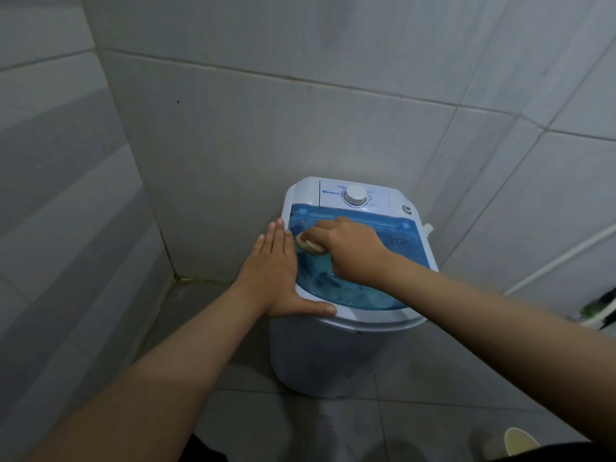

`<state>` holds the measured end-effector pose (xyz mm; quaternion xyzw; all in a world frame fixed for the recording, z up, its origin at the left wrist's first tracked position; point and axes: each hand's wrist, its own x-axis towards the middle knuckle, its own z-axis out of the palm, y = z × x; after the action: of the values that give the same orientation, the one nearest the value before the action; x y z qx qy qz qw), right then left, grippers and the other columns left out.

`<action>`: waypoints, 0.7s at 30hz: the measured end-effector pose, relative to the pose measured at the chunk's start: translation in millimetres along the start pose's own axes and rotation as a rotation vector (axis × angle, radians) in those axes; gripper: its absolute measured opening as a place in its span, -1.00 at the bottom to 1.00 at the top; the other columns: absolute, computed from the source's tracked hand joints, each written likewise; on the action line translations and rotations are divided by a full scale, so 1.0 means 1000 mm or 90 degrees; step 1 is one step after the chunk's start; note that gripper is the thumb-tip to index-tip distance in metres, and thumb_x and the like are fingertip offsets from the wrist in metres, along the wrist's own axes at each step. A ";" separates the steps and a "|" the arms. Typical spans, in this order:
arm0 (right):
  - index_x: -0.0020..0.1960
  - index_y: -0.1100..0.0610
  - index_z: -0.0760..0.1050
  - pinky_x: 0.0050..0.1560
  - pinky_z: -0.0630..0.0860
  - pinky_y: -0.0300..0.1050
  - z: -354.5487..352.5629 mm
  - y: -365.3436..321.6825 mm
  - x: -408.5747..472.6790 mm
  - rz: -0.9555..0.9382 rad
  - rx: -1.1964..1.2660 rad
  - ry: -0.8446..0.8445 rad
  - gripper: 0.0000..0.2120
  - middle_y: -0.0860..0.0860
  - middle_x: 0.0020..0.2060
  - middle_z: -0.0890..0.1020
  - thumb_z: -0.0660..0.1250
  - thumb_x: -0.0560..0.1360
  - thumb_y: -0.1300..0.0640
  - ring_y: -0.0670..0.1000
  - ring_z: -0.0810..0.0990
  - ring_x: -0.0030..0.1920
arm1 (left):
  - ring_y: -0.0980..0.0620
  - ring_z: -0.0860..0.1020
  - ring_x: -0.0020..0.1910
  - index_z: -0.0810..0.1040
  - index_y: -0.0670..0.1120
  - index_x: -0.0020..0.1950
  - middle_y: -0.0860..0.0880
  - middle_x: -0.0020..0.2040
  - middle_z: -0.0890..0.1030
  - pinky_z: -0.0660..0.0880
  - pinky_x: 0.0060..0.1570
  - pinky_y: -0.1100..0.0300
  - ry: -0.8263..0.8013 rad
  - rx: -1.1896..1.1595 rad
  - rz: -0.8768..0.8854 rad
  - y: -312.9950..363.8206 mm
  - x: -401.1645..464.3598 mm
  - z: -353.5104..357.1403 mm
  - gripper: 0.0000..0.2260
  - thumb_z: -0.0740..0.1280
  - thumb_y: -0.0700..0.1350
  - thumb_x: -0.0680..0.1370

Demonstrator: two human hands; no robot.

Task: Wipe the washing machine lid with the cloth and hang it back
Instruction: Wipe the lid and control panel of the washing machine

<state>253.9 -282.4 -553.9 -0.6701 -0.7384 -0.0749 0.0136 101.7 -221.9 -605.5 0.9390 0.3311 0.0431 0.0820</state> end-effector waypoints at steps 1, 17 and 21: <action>0.27 -0.02 0.42 -0.24 0.38 -0.09 0.000 0.001 -0.004 -0.009 -0.008 -0.003 -0.51 -0.04 0.12 0.55 0.25 0.39 0.30 0.11 0.50 0.06 | -0.18 -0.25 0.52 -0.24 -0.29 0.50 -0.28 0.52 -0.26 -0.22 0.47 -0.03 -0.004 -0.001 -0.003 -0.001 0.000 0.000 0.34 -0.04 0.66 0.05; 0.13 -0.02 0.47 -0.29 0.40 -0.10 -0.034 0.026 -0.056 -0.021 -0.070 -0.181 -0.59 -0.06 0.02 0.56 0.22 0.35 0.30 0.09 0.57 -0.01 | -0.17 -0.27 0.51 -0.29 -0.27 0.49 -0.25 0.52 -0.29 -0.22 0.48 -0.04 -0.036 0.008 0.007 0.008 -0.002 -0.008 0.35 -0.10 0.67 0.02; 0.09 0.06 0.46 -0.42 0.24 -0.14 -0.038 0.019 -0.048 0.009 -0.117 -0.232 -0.66 0.04 0.05 0.47 0.25 0.34 0.29 0.16 0.55 -0.15 | -0.15 -0.29 0.51 -0.28 -0.27 0.50 -0.24 0.53 -0.29 -0.24 0.45 -0.01 -0.031 0.029 0.031 0.005 -0.002 -0.010 0.36 -0.18 0.68 0.00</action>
<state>274.4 -333.4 -520.9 -0.6759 -0.7143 -0.0190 -0.1808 101.6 -225.3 -594.6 0.9493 0.3067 0.0147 0.0677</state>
